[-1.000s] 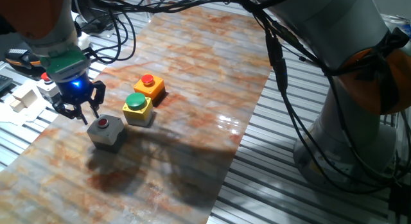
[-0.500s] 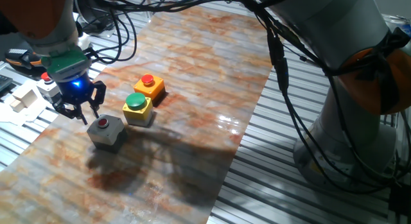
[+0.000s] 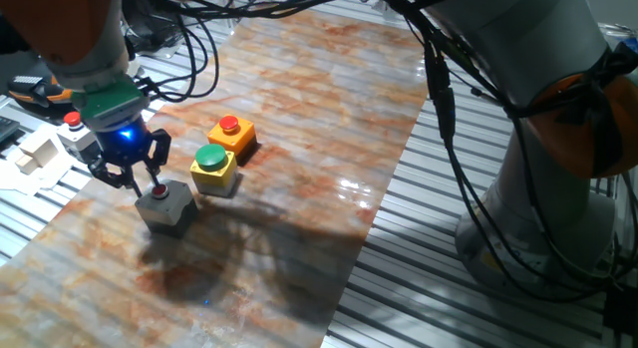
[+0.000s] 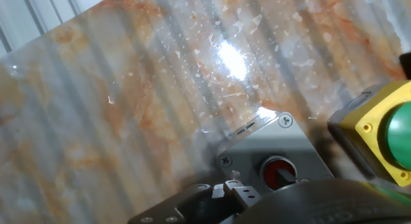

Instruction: Press three buttons from left to right in sequence

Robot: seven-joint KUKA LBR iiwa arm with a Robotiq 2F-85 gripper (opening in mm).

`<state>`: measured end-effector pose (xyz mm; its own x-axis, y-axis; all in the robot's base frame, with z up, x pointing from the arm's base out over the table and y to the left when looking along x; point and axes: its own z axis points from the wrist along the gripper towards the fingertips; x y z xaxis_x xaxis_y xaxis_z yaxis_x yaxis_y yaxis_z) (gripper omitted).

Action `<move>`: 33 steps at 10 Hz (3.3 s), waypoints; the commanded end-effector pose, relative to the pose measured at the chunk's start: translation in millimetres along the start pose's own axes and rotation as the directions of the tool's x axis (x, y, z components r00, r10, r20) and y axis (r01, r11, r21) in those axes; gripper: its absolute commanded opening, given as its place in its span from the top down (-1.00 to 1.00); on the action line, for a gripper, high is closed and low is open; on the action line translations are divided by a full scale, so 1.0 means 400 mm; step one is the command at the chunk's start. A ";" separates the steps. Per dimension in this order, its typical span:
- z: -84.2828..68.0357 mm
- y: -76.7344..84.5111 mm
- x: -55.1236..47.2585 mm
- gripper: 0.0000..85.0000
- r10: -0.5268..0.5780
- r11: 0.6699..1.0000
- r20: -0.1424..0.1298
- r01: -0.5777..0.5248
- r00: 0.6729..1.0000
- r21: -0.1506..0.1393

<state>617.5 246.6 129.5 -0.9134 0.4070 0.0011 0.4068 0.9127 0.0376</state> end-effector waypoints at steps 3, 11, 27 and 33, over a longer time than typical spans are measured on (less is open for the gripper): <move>0.028 -0.010 0.000 0.20 -0.006 1.000 0.018 0.006 1.000 -0.002; 0.045 -0.001 -0.010 0.20 0.006 1.000 0.029 -0.006 1.000 0.005; -0.149 -0.047 -0.007 1.00 -0.059 0.997 0.000 0.059 0.998 -0.058; -0.163 -0.038 -0.002 1.00 -0.041 0.998 0.052 0.043 0.998 -0.040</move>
<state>610.6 231.1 194.7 -0.9262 0.3739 -0.0485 0.3694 0.9256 0.0821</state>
